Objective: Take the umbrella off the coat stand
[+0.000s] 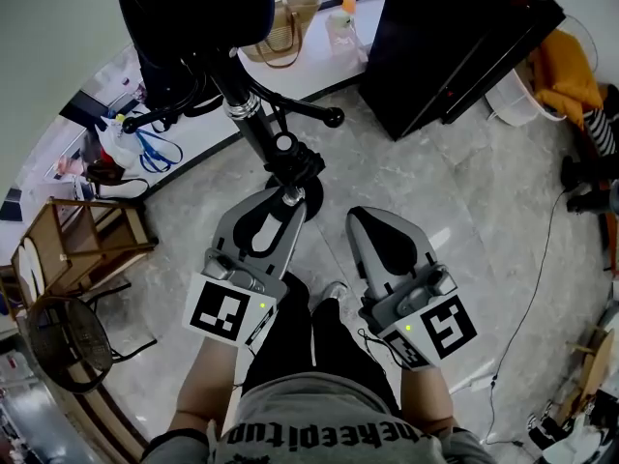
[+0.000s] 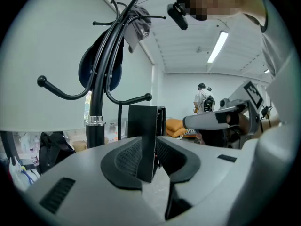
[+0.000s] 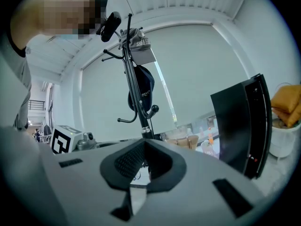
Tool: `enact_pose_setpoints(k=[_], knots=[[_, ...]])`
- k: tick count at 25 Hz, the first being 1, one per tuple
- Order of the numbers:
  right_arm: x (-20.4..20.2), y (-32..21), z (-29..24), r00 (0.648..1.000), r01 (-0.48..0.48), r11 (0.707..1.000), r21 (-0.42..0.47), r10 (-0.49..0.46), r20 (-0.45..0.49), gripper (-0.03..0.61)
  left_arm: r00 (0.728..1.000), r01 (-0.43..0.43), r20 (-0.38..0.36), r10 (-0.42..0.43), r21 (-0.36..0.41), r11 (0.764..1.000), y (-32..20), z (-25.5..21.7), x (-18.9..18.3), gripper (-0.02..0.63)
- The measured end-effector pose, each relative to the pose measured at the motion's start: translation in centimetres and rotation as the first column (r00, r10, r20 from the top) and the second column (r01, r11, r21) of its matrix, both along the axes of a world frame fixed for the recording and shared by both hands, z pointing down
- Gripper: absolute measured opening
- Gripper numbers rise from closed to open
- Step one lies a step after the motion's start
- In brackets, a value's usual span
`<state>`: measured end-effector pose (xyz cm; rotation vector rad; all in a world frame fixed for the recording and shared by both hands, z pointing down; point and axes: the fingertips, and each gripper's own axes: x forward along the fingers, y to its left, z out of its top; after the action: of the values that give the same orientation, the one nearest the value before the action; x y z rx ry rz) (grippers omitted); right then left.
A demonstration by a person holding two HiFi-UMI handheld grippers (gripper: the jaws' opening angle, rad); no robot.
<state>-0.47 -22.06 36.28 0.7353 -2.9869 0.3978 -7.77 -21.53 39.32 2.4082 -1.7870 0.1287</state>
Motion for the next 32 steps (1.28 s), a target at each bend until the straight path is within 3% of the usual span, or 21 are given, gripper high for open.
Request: enact_pose_setpoints(k=[12,32], knots=[[1.0,-0.6,0.6,0.998,-0.061,0.998,-0.016,0.06,-0.024,0.011,1.0,0.011,0.019,-0.01,-0.019,1.0,-2.9,2.1,-1.5,0.203],[2.2,-2.1,1.1,0.986,-0.168,0.985,-0.049,0.167,-0.023,0.011,0.997,0.046,0.064,-0.043,-0.055,0.997,-6.5,4.5,-4.0,0.275]])
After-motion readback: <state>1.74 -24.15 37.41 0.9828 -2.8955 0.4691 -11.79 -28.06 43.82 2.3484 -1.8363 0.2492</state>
